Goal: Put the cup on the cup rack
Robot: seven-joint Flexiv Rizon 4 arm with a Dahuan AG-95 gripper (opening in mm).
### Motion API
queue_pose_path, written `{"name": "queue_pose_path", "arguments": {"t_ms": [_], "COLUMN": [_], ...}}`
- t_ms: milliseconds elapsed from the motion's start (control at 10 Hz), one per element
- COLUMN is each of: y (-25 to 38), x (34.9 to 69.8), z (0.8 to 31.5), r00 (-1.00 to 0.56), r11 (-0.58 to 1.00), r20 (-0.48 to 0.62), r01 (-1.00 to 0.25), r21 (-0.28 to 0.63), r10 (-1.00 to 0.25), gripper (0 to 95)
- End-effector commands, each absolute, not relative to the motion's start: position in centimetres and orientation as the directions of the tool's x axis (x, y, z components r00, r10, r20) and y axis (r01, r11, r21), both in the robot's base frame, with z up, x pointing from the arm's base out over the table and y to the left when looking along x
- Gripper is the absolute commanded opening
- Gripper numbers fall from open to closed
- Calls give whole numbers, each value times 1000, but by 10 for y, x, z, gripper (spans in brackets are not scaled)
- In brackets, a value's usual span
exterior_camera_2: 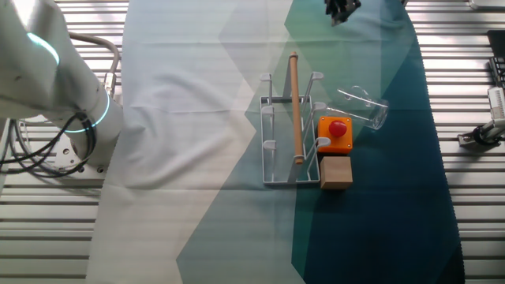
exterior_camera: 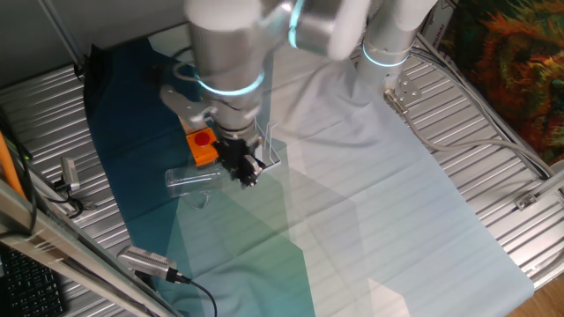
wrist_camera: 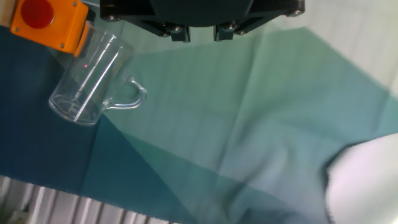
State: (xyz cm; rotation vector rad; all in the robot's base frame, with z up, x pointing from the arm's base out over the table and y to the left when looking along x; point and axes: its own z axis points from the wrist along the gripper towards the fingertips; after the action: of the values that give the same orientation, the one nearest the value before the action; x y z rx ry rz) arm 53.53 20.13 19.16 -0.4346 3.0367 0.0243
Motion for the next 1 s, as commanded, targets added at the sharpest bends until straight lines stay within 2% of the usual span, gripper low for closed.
{"name": "queue_pose_path", "arguments": {"t_ms": [100,1000], "y": [204,206], "x": [535,535], "z": [195,195], "r00": [-968,-969], "r11": [969,971], "r20": [-52,-64], "r01": [-247,-239], "r21": [-11,0], "r10": [-247,-239], "gripper": [190,190]}}
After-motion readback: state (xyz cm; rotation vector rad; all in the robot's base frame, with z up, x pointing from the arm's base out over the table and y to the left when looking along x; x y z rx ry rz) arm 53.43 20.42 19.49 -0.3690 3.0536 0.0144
